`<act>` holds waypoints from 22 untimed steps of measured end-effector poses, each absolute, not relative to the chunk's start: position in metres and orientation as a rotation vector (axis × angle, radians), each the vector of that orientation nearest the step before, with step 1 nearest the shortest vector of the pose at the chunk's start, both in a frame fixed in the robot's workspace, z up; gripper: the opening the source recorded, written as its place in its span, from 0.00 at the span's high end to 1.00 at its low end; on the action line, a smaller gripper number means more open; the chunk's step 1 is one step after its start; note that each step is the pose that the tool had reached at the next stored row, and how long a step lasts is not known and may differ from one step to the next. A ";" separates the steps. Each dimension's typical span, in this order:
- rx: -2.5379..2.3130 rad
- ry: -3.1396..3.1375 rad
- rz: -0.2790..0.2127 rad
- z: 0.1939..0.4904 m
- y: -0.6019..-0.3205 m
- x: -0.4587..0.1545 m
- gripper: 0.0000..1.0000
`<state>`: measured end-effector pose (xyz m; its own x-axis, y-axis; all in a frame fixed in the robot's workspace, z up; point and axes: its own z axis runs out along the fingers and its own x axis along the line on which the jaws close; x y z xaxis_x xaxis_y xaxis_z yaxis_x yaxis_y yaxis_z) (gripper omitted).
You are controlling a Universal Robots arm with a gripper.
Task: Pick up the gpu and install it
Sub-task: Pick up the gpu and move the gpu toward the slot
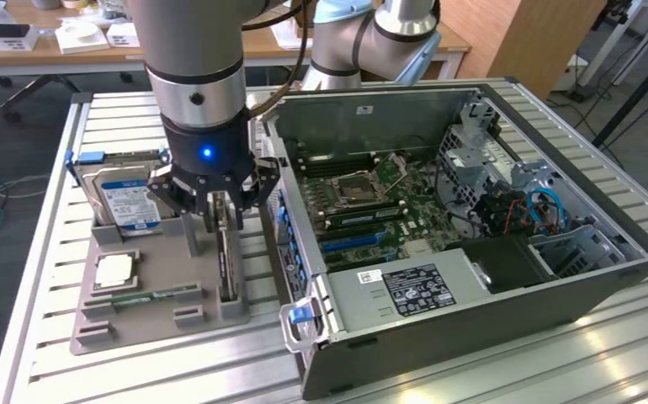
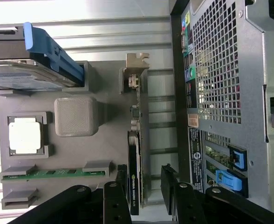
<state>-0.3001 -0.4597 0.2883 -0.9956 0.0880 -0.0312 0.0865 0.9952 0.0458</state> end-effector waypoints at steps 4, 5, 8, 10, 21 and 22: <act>0.136 3.103 0.069 0.281 -0.460 -0.300 0.57; 0.136 3.103 0.069 0.279 -0.460 -0.300 0.57; 0.136 3.102 0.069 0.274 -0.460 -0.300 0.57; 0.136 3.102 0.069 0.273 -0.460 -0.300 0.57; 0.136 3.101 0.069 0.271 -0.460 -0.302 0.57; 0.136 3.101 0.069 0.270 -0.460 -0.303 0.57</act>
